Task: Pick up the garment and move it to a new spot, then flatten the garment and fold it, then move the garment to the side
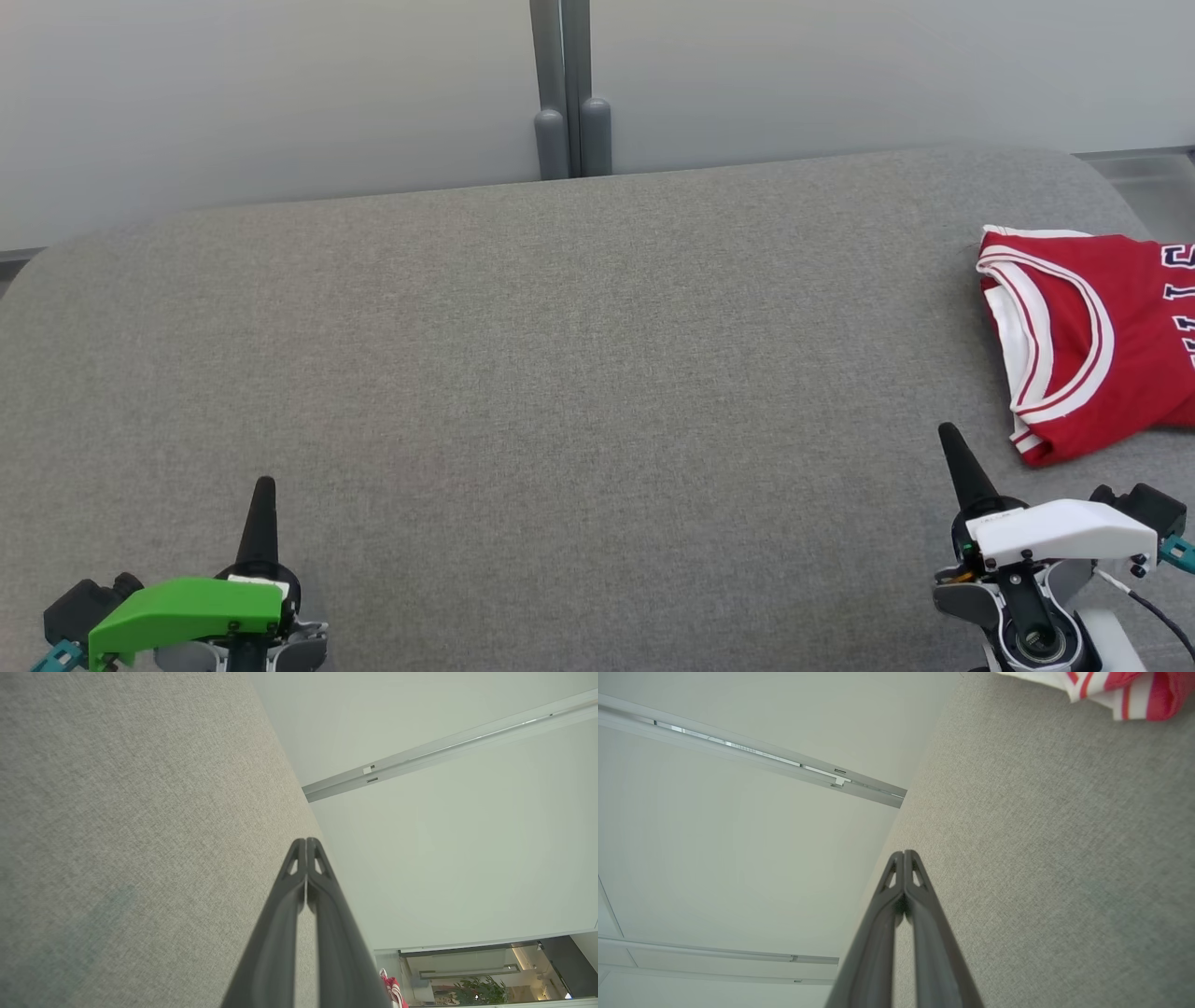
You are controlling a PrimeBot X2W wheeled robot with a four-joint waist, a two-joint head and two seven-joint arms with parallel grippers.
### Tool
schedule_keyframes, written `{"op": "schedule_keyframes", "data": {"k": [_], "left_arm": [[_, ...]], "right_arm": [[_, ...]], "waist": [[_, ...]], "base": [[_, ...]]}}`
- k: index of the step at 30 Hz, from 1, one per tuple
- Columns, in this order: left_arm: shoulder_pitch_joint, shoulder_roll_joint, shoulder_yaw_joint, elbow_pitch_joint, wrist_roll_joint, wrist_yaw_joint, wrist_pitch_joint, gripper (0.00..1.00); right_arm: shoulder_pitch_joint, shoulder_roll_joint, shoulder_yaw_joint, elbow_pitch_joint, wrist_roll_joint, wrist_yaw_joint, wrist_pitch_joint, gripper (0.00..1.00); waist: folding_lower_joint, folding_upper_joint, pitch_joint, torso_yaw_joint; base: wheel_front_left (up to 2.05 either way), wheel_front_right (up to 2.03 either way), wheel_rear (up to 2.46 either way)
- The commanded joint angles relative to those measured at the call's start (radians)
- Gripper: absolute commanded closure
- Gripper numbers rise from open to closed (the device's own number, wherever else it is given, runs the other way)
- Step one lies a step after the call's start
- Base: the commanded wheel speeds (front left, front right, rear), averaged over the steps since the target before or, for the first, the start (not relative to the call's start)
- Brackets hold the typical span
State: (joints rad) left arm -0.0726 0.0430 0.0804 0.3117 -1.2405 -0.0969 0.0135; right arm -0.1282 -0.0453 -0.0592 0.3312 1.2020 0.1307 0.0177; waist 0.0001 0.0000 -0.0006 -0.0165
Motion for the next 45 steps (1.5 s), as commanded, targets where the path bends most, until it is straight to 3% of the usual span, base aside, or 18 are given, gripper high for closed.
{"op": "schedule_keyframes", "data": {"k": [1,45], "left_arm": [[-0.023,0.007,0.006,-0.013,-0.022,-0.008,0.006,1.00],[-0.044,0.010,0.038,-0.067,-0.362,-0.036,0.097,1.00]], "right_arm": [[0.000,-0.005,-0.006,-0.015,0.027,0.000,0.008,1.00],[0.013,-0.007,-0.053,-0.076,0.395,0.000,0.099,1.00]], "waist": [[0.0000,0.0000,0.000,0.000],[-0.0001,0.0000,0.003,0.016]], "base": [[0.00,0.00,0.00],[0.00,0.00,0.00]]}}
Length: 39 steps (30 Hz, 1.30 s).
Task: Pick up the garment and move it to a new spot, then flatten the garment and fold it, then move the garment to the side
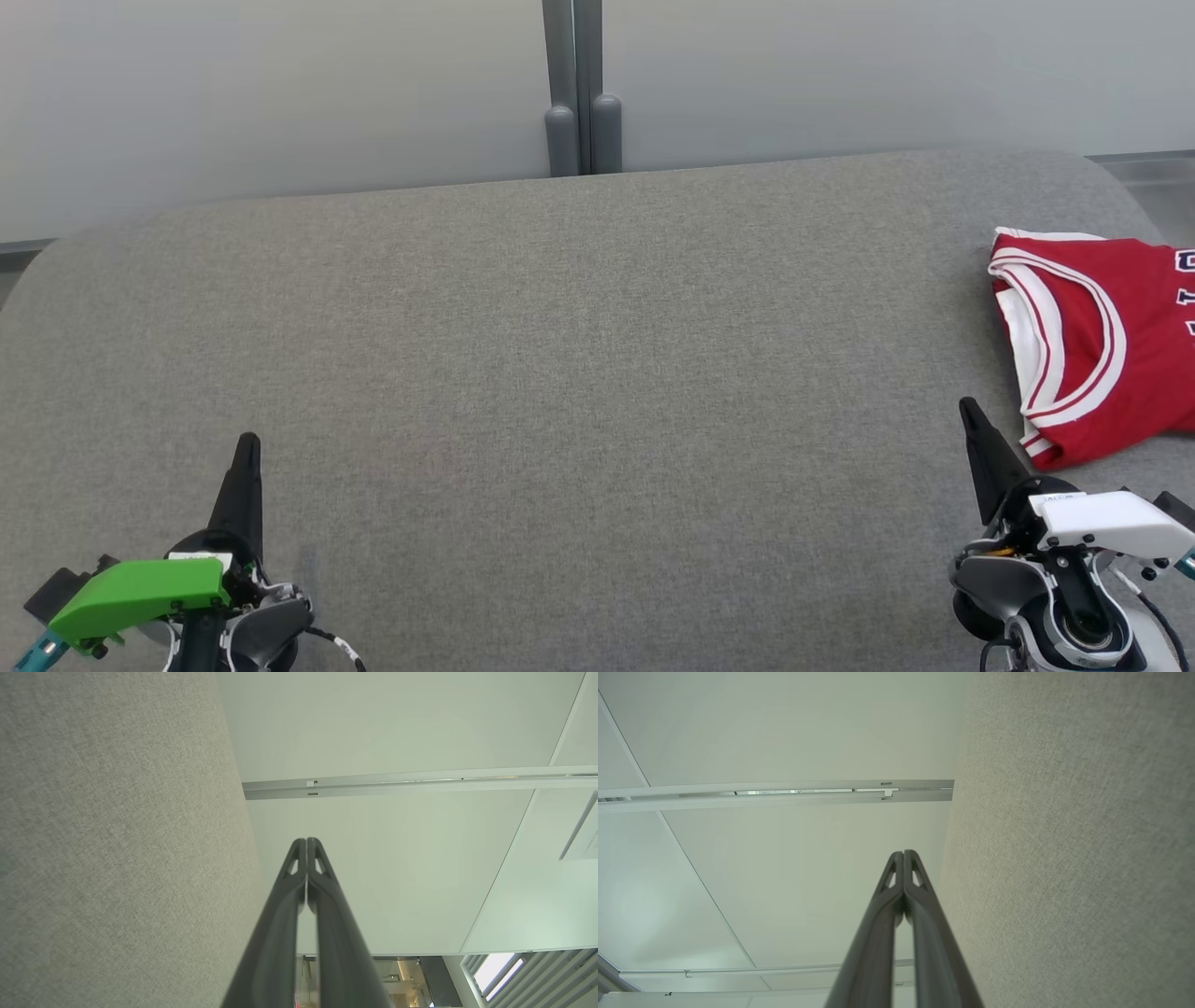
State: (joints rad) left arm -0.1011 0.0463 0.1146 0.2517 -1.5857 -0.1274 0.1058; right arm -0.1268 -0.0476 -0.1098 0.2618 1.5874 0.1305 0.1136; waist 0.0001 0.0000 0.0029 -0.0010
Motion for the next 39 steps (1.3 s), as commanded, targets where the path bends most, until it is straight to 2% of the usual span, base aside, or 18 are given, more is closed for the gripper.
{"op": "schedule_keyframes", "data": {"k": [1,39], "left_arm": [[-0.015,0.007,0.004,-0.007,-0.024,-0.006,0.007,1.00],[-0.015,0.007,0.005,-0.008,-0.028,-0.006,0.008,1.00]], "right_arm": [[0.012,-0.005,-0.004,-0.008,0.017,0.000,0.004,1.00],[0.012,-0.005,-0.004,-0.009,0.027,0.000,0.007,1.00]], "waist": [[-0.0001,0.0000,0.000,0.000],[-0.0001,0.0000,0.000,0.001]], "base": [[0.00,0.00,0.00],[0.00,0.00,0.00]]}}
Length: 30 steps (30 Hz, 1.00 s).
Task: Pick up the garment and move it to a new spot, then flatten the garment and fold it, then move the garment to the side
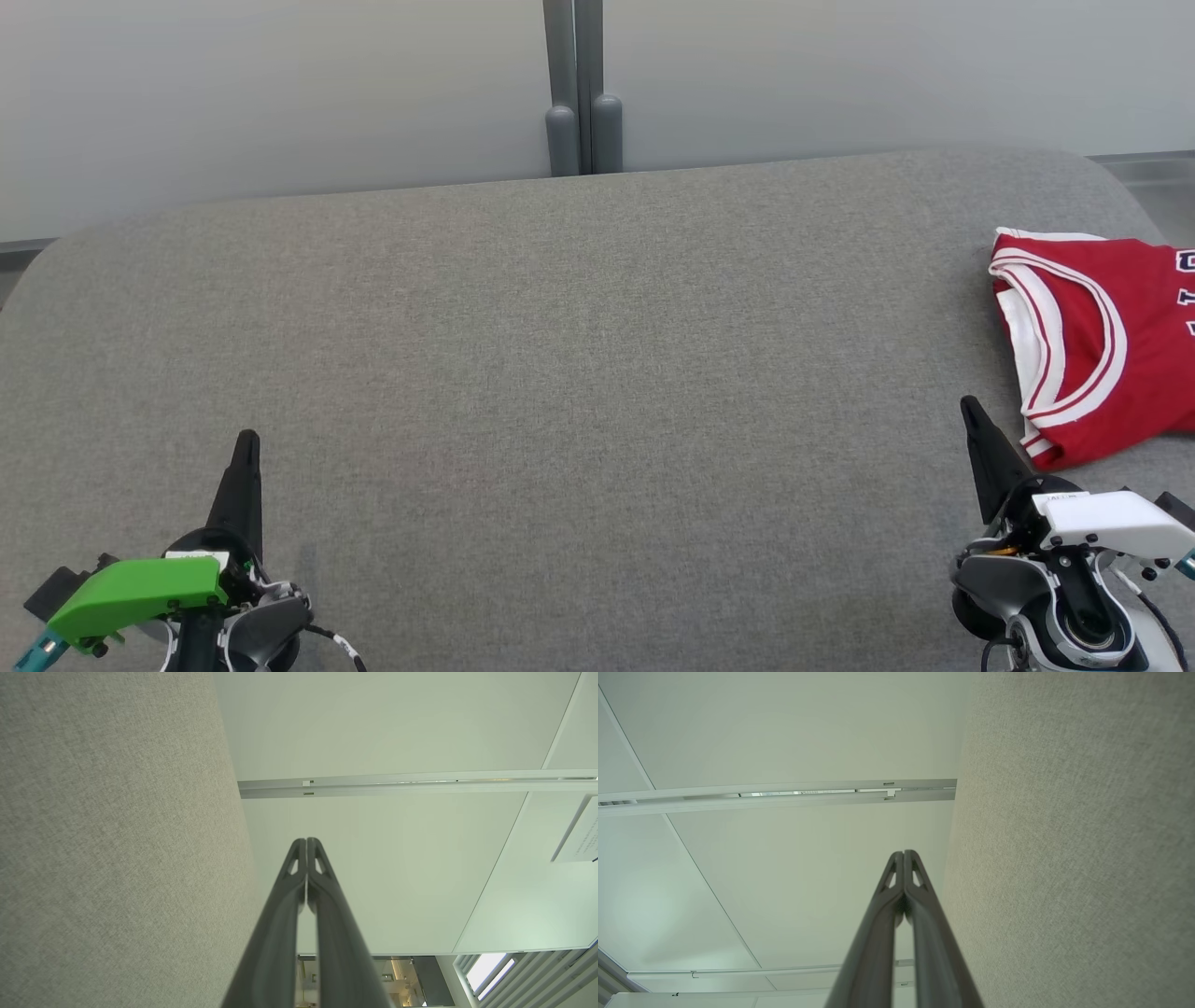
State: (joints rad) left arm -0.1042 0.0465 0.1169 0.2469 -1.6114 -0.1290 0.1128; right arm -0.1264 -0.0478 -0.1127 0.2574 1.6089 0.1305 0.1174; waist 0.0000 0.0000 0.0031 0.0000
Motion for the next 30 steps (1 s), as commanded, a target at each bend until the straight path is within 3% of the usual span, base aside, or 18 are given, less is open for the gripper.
{"op": "schedule_keyframes", "data": {"k": [1,30], "left_arm": [[-0.012,0.007,0.002,-0.003,-0.002,-0.005,0.001,1.00],[-0.012,0.007,0.002,-0.003,-0.002,-0.005,0.001,1.00]], "right_arm": [[0.012,-0.004,-0.002,-0.005,0.006,0.000,0.003,1.00],[0.012,-0.004,-0.001,-0.005,0.006,0.000,0.003,1.00]], "waist": [[0.0000,0.0000,0.000,0.000],[0.0000,0.0000,0.000,0.000]], "base": [[0.00,0.00,0.00],[0.00,0.00,0.00]]}}
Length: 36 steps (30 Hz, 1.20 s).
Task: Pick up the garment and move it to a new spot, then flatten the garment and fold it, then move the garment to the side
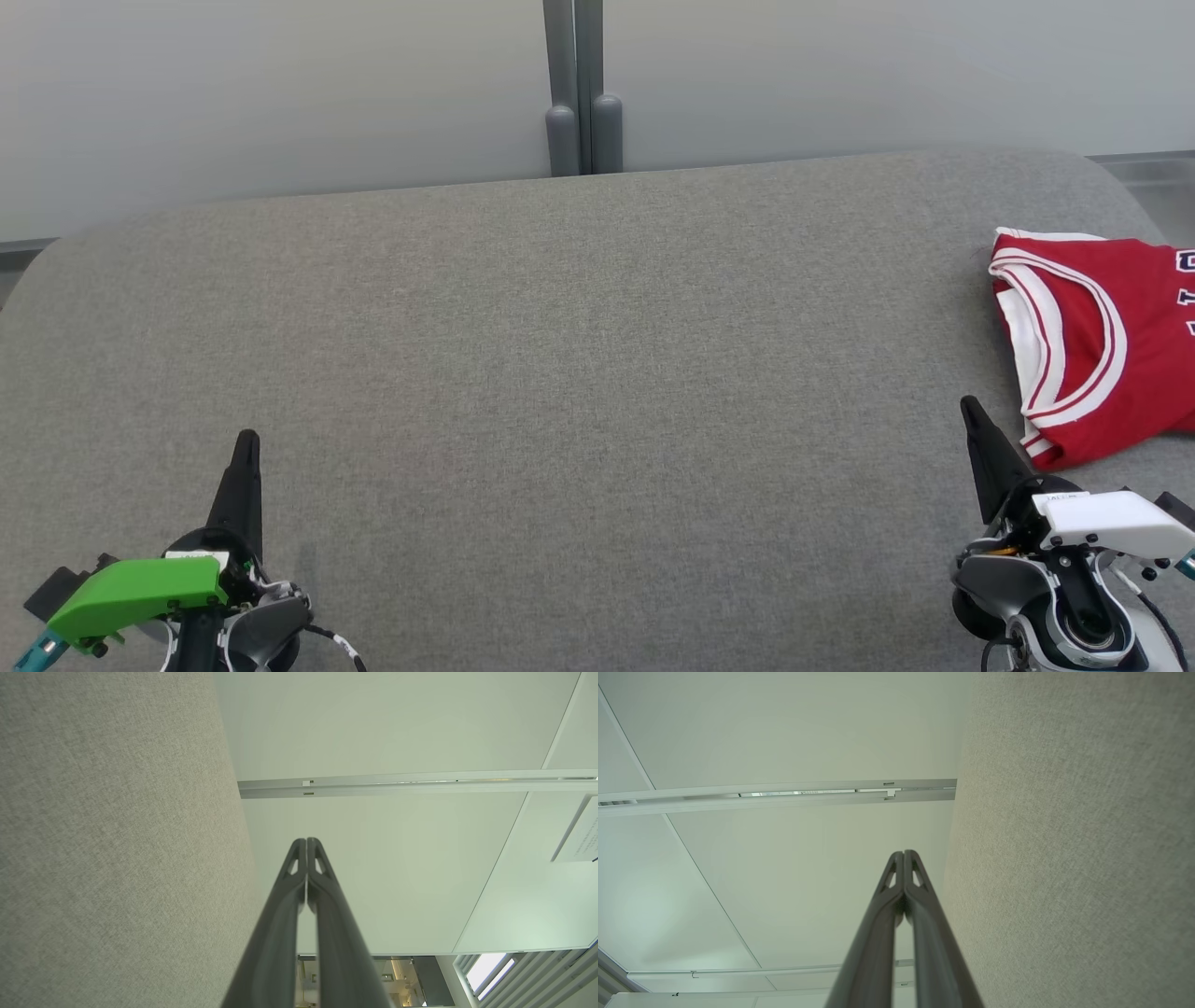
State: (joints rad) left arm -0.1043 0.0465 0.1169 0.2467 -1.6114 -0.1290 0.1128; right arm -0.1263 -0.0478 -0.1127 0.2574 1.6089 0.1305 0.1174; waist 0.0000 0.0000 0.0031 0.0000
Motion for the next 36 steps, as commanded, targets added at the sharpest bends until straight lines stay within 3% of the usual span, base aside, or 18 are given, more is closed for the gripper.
{"op": "schedule_keyframes", "data": {"k": [1,36], "left_arm": [[-0.011,0.007,0.002,-0.003,-0.002,-0.005,0.001,1.00],[-0.011,0.007,0.002,-0.003,-0.002,-0.005,0.001,1.00]], "right_arm": [[0.011,-0.004,-0.001,-0.005,0.006,0.000,0.003,1.00],[0.011,-0.004,-0.001,-0.004,0.006,0.000,0.003,1.00]], "waist": [[0.0000,0.0000,0.000,0.000],[0.0000,0.0000,0.000,0.000]], "base": [[0.00,0.00,0.00],[0.00,0.00,0.00]]}}
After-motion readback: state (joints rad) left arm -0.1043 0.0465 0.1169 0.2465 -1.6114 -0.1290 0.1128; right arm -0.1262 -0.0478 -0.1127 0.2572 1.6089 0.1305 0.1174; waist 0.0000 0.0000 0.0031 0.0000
